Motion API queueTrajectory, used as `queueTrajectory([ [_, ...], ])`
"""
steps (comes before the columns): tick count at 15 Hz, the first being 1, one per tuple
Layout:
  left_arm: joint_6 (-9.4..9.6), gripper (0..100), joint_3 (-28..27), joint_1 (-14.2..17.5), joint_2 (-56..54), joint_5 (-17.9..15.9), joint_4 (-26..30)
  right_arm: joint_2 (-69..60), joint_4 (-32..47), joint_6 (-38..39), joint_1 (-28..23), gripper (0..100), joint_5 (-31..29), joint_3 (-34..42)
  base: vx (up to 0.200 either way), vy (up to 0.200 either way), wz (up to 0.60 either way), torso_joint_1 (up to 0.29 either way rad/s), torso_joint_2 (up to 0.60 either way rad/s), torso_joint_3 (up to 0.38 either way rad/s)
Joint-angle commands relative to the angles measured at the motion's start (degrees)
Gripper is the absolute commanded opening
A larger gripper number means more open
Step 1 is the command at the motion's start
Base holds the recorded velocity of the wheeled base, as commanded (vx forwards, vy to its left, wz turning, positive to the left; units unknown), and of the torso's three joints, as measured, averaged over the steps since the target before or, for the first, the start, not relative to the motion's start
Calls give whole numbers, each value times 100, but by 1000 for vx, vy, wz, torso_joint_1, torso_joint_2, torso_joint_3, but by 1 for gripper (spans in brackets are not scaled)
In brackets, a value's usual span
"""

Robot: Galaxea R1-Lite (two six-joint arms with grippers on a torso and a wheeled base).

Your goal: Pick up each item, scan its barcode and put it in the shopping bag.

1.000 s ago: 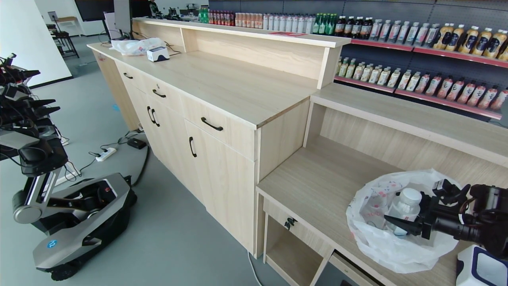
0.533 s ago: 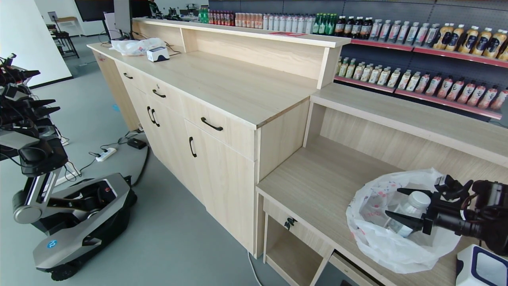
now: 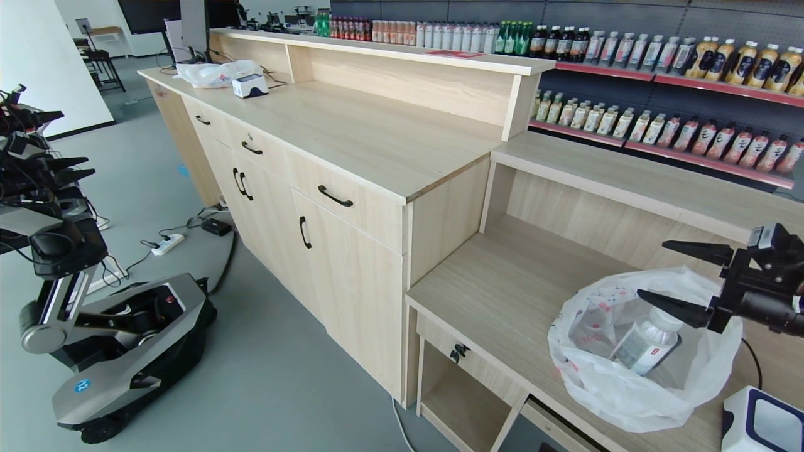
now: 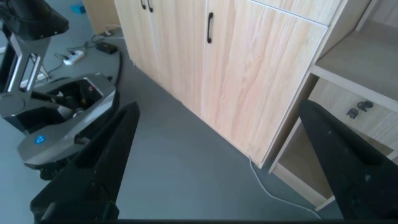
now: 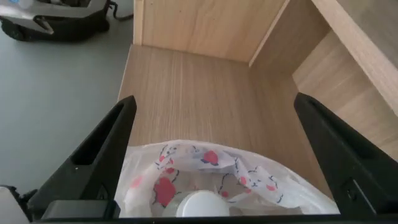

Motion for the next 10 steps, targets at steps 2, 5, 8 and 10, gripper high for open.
queueTrajectory([
  [2,-3,100,0,2,-2,2,0,-1402,44,-179,9,100,-20,111,0,0,-600,5,0,2],
  [5,-3,100,0,2,-2,11,0,-1955,-9,771,53,100,-837,-250,0,0,-600,-1,1,2],
  [8,-3,100,0,2,-2,2,0,-2360,430,1676,238,100,-1707,-689,0,0,-600,4,1,2],
  [10,-3,100,0,2,-2,2,0,-2711,1353,1685,-105,100,-2068,-865,0,0,-600,0,5,2],
])
